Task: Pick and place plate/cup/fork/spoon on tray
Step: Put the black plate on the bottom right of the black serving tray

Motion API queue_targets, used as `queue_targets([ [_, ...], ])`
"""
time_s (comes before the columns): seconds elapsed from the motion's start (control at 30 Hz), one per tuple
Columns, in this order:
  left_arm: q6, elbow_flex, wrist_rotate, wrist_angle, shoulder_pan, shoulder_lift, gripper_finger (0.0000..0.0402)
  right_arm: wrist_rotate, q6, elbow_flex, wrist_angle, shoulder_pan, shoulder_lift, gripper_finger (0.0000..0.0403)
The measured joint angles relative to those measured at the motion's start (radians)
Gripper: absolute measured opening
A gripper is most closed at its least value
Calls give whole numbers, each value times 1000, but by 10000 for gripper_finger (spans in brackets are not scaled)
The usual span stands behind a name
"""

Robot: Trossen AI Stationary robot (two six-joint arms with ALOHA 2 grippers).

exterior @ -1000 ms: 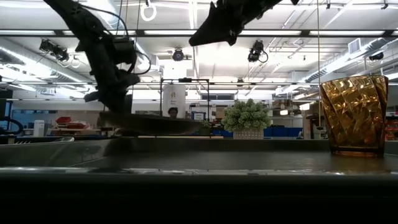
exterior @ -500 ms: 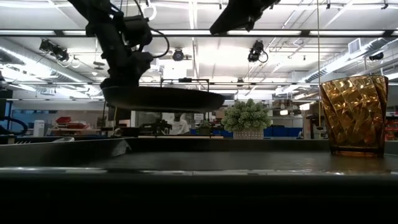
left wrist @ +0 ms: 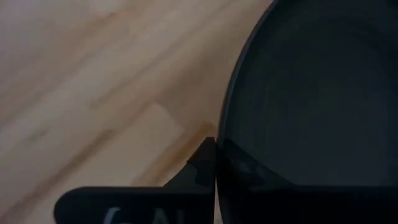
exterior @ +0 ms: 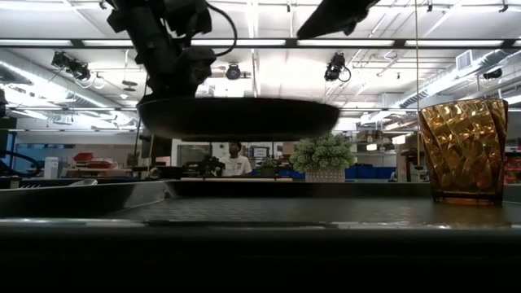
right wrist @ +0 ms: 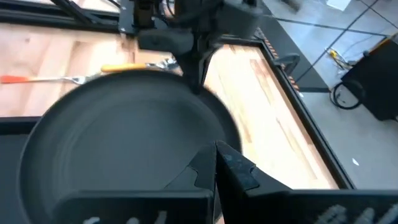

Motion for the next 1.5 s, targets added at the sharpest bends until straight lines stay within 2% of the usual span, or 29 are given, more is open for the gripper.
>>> queue_targets([
  [0.37, -164, 4, -5, 188, -171, 185, 11, 26, 78, -129, 10, 87, -156, 12],
  [0.63, -189, 151, -23, 162, -249, 329, 11, 35, 92, -179, 33, 117, -229, 12],
  [1.1, -187, 427, -32, 100, -315, 577, 13, 52, 99, -180, 32, 164, -241, 12],
  [1.5, -180, 500, -46, 161, -341, 644, 15, 62, 100, -180, 38, 182, -241, 12],
])
